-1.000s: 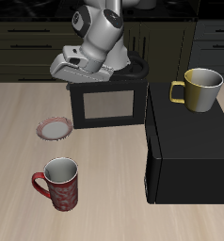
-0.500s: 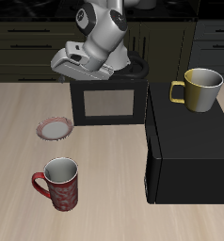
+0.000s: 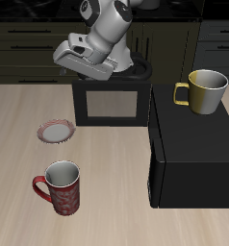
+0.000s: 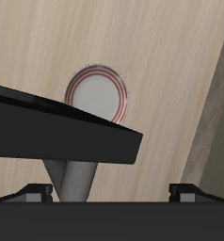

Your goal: Open the microwave and place the red mug in it

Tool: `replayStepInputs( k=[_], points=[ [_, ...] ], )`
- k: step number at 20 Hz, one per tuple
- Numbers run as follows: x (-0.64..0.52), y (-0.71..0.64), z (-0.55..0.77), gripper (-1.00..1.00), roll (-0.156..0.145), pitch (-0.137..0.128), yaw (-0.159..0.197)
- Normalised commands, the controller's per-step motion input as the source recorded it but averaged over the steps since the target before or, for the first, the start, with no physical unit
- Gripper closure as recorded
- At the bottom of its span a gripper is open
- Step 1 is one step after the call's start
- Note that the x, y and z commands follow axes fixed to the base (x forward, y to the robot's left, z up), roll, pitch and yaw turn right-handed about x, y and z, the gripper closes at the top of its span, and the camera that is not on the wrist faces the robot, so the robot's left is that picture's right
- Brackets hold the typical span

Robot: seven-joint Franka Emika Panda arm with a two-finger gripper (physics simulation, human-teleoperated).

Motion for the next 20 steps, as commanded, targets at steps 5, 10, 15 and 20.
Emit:
replayStepInputs(
  k=[5, 10, 15, 20],
  points=[
    [-0.07, 0.09, 0.38, -1.0, 0.019, -0.059, 0.017],
    [0.03, 0.13, 0.23, -1.0, 0.044, -0.012, -0.022],
    [0.13, 0.06, 0.46, -1.0, 0.026, -0.025, -0.081],
    [0.43, -0.11, 0.49, -1.0, 0.046, 0.057, -0.18]
  ],
)
